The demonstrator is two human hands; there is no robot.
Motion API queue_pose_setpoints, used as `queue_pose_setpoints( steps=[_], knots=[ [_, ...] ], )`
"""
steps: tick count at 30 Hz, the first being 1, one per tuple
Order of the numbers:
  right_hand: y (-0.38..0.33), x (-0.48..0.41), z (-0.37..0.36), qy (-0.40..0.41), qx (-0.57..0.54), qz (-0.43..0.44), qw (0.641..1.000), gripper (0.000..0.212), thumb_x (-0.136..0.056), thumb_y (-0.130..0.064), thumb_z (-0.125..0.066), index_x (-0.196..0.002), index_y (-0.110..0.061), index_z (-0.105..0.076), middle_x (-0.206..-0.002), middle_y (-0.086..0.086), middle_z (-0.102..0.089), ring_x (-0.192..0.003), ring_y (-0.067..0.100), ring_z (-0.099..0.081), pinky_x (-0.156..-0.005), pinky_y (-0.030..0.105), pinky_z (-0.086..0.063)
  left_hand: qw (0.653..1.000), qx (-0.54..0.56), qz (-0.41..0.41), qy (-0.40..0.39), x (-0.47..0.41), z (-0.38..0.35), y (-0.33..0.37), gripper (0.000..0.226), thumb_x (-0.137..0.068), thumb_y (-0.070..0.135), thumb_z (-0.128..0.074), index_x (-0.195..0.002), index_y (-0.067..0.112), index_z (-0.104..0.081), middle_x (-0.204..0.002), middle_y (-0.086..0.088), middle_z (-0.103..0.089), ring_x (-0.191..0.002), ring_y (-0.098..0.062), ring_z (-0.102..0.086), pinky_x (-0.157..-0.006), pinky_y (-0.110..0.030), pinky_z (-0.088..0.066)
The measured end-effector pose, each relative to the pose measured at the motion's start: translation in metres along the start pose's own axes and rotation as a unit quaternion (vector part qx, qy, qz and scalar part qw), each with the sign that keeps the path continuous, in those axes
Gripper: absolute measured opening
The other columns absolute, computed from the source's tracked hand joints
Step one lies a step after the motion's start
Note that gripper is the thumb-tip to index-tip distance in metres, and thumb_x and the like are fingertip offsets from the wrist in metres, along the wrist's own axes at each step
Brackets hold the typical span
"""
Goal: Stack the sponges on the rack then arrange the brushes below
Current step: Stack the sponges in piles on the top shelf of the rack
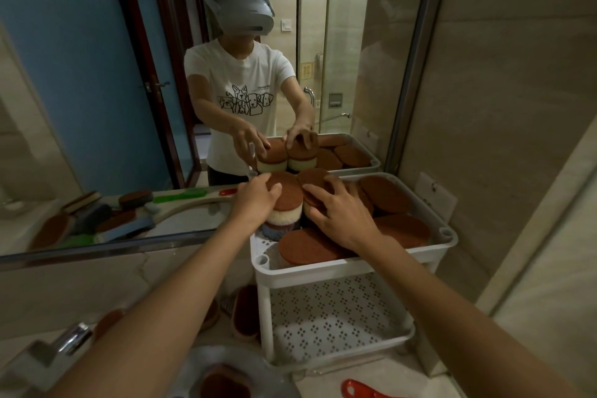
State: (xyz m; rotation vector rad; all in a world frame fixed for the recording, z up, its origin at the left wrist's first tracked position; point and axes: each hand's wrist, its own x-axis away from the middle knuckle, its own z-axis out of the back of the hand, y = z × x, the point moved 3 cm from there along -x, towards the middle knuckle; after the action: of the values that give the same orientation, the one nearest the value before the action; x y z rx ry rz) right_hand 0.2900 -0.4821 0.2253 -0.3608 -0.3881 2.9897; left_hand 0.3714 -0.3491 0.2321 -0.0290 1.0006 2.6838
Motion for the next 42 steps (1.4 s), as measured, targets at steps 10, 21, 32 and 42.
queue_pose_setpoints(
  steps=[10,21,32,42],
  knots=[
    [0.000,0.004,0.003,0.013,-0.021,-0.007,1.000,0.051,-0.093,-0.040,-0.043,-0.143,-0.034,-0.032,-0.155,0.005,-0.023,-0.143,0.030,-0.014,-0.117,0.045,-0.015,1.000,0.011,0.009,-0.008,0.006,0.004,0.002,0.048,-0.099,0.033,-0.034,-0.141,0.011,-0.037,-0.144,-0.013,-0.044,-0.133,-0.031,-0.038,-0.106,-0.039,-0.034],
    [-0.067,0.026,0.020,0.220,-0.176,0.124,0.951,0.028,-0.086,-0.016,-0.050,-0.105,-0.004,-0.066,-0.111,0.011,-0.059,-0.102,0.024,-0.056,-0.082,0.021,-0.038,0.984,0.089,0.053,0.144,0.058,0.053,-0.005,0.026,-0.096,0.022,-0.041,-0.108,0.012,-0.062,-0.109,-0.009,-0.066,-0.099,-0.024,-0.060,-0.077,-0.029,-0.043],
    [-0.215,0.112,-0.083,0.047,-0.306,0.232,0.922,0.037,-0.084,-0.022,-0.039,-0.100,-0.003,-0.066,-0.101,0.013,-0.062,-0.084,0.025,-0.062,-0.075,0.030,-0.050,0.923,0.246,0.224,0.193,0.206,0.078,-0.183,0.014,-0.087,0.017,-0.049,-0.085,0.019,-0.063,-0.088,-0.011,-0.068,-0.089,-0.029,-0.066,-0.086,-0.042,-0.054],
    [-0.334,0.221,-0.246,-0.215,-0.241,0.140,0.936,0.027,-0.092,-0.014,-0.049,-0.115,-0.008,-0.062,-0.119,0.012,-0.060,-0.097,0.028,-0.062,-0.086,0.035,-0.045,0.910,0.188,0.359,0.089,0.344,0.083,-0.373,0.021,-0.092,0.012,-0.047,-0.079,0.016,-0.063,-0.097,-0.021,-0.068,-0.093,-0.036,-0.064,-0.088,-0.048,-0.051]
  ],
)
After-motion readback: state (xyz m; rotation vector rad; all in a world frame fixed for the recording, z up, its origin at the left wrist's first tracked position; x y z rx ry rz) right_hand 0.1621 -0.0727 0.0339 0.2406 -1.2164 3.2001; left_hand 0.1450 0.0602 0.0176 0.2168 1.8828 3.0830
